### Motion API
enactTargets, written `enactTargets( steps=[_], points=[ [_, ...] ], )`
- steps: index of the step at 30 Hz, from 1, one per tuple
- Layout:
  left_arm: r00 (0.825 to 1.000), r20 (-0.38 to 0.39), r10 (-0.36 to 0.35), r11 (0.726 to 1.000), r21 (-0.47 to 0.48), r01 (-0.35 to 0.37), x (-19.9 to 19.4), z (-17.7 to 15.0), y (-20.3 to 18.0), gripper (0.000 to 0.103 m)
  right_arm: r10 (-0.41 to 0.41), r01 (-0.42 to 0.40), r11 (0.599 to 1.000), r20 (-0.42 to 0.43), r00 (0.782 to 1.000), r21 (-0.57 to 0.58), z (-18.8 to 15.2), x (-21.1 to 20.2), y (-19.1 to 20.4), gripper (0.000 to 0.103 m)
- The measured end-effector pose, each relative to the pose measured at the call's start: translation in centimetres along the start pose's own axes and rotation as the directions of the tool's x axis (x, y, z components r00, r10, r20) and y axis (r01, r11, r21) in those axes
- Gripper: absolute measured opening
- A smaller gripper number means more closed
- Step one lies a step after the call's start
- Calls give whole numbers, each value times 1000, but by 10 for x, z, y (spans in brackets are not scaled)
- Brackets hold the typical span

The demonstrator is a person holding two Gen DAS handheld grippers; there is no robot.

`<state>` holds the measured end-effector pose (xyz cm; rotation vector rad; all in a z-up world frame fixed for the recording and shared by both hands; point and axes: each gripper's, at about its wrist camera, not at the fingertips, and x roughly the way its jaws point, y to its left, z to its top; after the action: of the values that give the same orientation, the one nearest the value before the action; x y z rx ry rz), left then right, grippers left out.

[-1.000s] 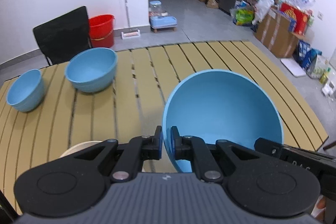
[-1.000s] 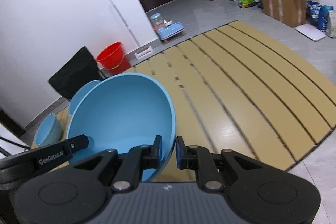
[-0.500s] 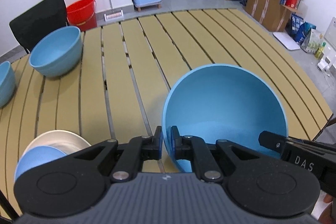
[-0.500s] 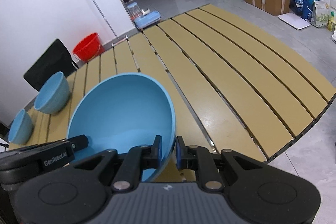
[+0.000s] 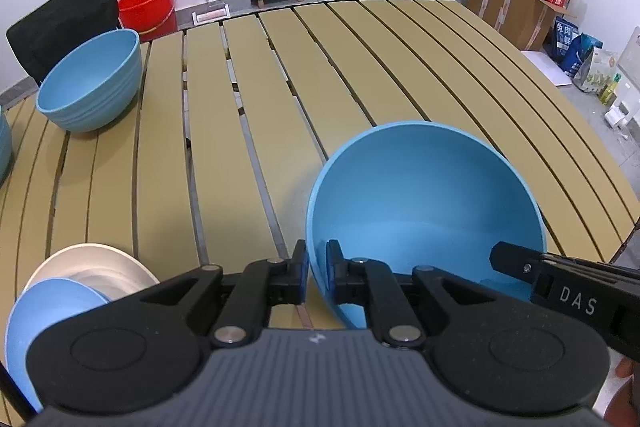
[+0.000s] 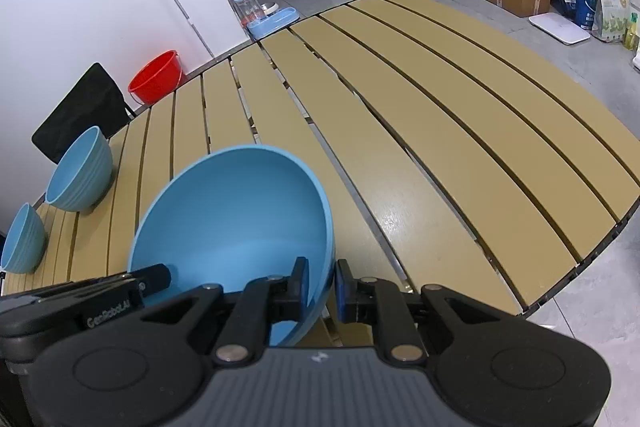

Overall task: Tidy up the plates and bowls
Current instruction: 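Lift the light-blue bowl with both grippers and carry it beside the plate stack, then lower the bowl onto the table and open both grippers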

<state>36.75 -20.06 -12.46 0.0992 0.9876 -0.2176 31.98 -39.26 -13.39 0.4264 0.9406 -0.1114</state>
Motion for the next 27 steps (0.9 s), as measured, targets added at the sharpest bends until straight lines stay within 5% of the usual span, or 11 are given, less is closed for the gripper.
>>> enactTargets(
  steps=[4,6,11,15,21,27],
  points=[
    [999,27,19,1000,-3,-18,-6,-1,3,18,10,-10,1000,-2,1000,7,-2,-4,-1,17],
    [998,48,27,1000,-5,-27,-13,-1,6,37,0,0,1000,5,1000,-4,-3,-8,1,20],
    [994,100,45,999,-33,-41,-35,-1,18,54,5,-4,1000,40,999,-18,-4,-23,7,45],
    [985,149,87,995,-56,-80,-54,-5,30,77,3,-2,1000,58,998,-25,-4,-36,11,49],
    [973,204,107,992,-87,-90,-86,-15,49,103,11,-8,999,85,996,-37,-10,-55,21,83],
    [966,239,104,992,-94,-84,-112,-28,63,103,17,-12,998,80,997,-56,-20,-69,34,103]
  ],
)
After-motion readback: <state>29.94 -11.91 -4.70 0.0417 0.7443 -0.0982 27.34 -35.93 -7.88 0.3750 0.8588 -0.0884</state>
